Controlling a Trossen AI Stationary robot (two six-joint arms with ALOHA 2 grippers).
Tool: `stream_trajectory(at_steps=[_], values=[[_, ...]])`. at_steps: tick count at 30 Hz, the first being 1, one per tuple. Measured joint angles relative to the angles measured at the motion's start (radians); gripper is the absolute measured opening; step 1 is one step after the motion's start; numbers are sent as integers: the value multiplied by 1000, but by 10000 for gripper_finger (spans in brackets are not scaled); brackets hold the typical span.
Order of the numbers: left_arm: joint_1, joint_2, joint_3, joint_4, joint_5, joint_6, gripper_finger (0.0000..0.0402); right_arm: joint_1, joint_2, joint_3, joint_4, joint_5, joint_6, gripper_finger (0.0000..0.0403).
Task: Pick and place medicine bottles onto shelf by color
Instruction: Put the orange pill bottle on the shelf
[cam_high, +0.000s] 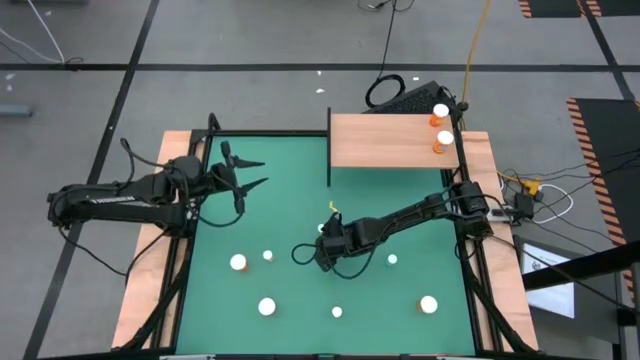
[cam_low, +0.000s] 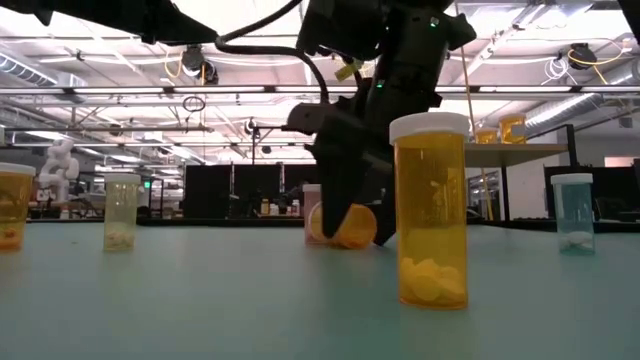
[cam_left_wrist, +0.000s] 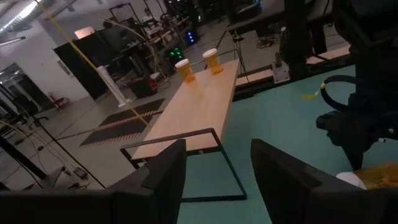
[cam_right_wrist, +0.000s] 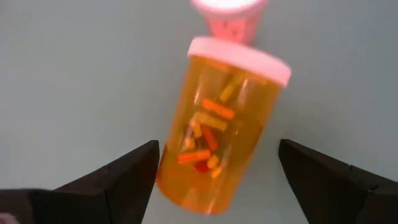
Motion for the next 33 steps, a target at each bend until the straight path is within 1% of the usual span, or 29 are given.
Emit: stream_trajectory(at_steps=[4,10,13,17,21,23,27,30,33], values=[[0,0,0,5,0,0,182,2,-1,1,-59,-9,-10,274],[0,0,0,23,0,-8,182,2,-1,0,-59,-10,-58,193],[0,0,0,25,0,-8,182,2,-1,0,-60,-11,-96,168],[0,0,0,25,0,-9,182,2,-1,0,-63,-14,-140,170],[0,0,0,25,0,-14,182,2,-4,-1,-65,-18,-178,197],[0,0,0,25,-1,-22,182,3,-11,-2,-69,-28,-193,201],[0,0,0,41,-1,-39,182,4,-32,-2,-70,-73,-232,187],[0,0,0,56,-1,-54,182,11,-60,-2,-70,-77,-270,174],[0,0,0,58,-5,-60,182,22,-102,-2,-64,-68,-311,173]])
